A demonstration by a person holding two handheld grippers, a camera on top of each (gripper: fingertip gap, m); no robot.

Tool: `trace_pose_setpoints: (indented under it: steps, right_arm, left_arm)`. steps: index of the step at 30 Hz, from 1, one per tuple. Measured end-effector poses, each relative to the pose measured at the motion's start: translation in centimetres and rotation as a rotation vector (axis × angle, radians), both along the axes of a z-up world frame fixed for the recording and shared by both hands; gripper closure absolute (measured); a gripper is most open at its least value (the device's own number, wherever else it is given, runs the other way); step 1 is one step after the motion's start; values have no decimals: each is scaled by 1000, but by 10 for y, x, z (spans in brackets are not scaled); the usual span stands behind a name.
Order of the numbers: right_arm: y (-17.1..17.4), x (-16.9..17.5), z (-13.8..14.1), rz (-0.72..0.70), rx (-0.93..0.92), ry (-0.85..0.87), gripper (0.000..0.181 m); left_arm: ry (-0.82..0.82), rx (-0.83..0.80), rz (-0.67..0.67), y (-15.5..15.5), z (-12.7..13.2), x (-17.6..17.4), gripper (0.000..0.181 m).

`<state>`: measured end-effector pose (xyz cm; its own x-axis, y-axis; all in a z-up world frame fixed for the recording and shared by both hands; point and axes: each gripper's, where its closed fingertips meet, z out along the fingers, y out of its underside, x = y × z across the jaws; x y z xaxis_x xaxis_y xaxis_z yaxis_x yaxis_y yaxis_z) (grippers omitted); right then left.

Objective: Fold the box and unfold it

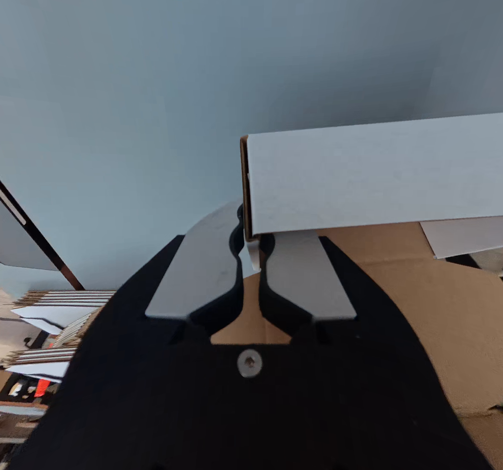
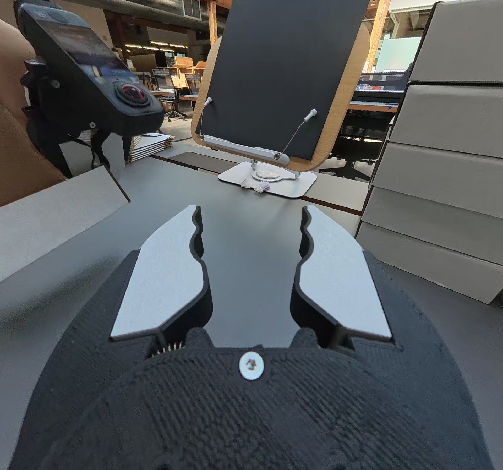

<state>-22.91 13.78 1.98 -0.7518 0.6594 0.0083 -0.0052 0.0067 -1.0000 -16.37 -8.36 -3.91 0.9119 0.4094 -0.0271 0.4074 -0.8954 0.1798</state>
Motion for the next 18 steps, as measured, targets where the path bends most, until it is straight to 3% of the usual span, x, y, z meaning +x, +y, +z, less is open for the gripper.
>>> trace_pose_setpoints:
  steps: [3,8,18]
  right_arm:
    - [6,-3,-3,-7,-11,-19,112]
    - [16,-7,-4,-22,-58,-47,115]
    - [16,-6,-5,-24,-13,-42,115]
  left_arm:
    - [-80,-131,-107,0,-18,9,175]
    - [-228,-284,-177,0,-41,29,175]
    - [-230,-484,-232,1,-72,34,175]
